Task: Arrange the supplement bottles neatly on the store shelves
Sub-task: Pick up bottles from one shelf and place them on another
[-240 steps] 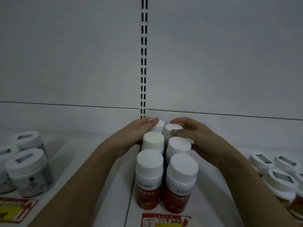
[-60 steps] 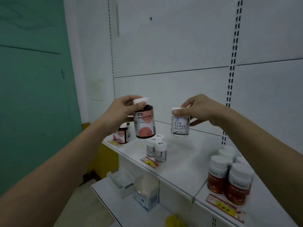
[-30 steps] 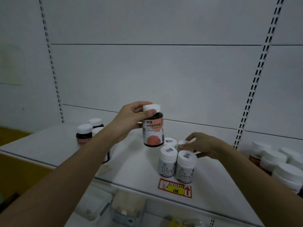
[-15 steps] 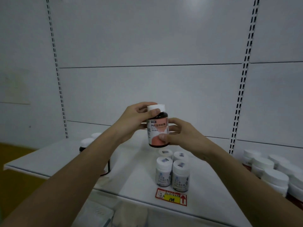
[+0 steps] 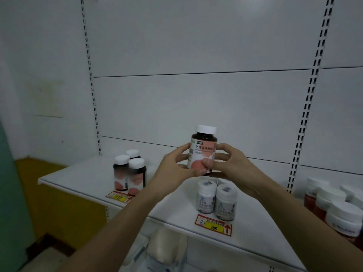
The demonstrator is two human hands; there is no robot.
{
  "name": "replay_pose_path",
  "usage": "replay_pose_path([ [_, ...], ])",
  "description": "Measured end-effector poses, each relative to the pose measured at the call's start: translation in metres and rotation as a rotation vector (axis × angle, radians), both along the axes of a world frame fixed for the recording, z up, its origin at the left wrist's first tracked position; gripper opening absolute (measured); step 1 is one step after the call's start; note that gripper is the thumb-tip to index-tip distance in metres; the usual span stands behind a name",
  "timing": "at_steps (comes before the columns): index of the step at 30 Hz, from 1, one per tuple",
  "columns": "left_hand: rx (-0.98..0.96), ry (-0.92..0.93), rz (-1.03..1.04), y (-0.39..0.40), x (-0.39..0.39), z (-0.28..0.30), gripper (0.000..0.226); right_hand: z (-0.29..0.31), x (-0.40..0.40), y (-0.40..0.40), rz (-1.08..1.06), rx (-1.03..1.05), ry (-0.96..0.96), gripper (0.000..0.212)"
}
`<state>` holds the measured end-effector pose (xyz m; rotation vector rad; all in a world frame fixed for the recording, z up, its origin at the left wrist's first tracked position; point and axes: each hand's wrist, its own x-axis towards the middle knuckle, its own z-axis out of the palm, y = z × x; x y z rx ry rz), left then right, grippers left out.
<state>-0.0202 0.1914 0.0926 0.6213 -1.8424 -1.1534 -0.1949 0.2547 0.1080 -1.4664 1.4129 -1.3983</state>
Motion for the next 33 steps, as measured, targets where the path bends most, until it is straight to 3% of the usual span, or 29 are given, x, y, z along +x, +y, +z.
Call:
replay_pose_path([
  [5, 0.021, -0.020, 0.036, -0.001, 0.010, -0.018, 0.084, 0.022, -0.003, -0.001, -0.040, -0.095, 0.121, 0.053],
  [10, -0.007, -0.046, 0.010, -0.015, 0.027, -0.019, 0.080, 0.040, 0.021, -0.017, -0.085, -0.161, 0.296, 0.035],
  [15, -0.142, -0.147, 0.056, -0.046, 0.061, -0.004, 0.074, 0.041, 0.048, -0.047, -0.160, -0.169, 0.218, 0.034],
  [21, -0.359, -0.008, 0.419, -0.129, 0.153, 0.022, 0.028, 0.037, 0.090, -0.105, -0.302, -0.193, 0.213, 0.035],
  [25, -0.270, -0.260, 0.565, -0.212, 0.200, -0.032, 0.027, 0.018, 0.114, -0.148, -0.364, -0.123, 0.188, 0.038],
  [29, -0.181, -0.558, 0.393, -0.259, 0.206, -0.100, 0.036, -0.005, 0.130, -0.180, -0.386, -0.009, 0.160, 0.037],
  [33, -0.331, -0.860, 0.293, -0.279, 0.195, -0.126, 0.047, -0.022, 0.141, -0.195, -0.364, 0.033, 0.141, 0.033],
])
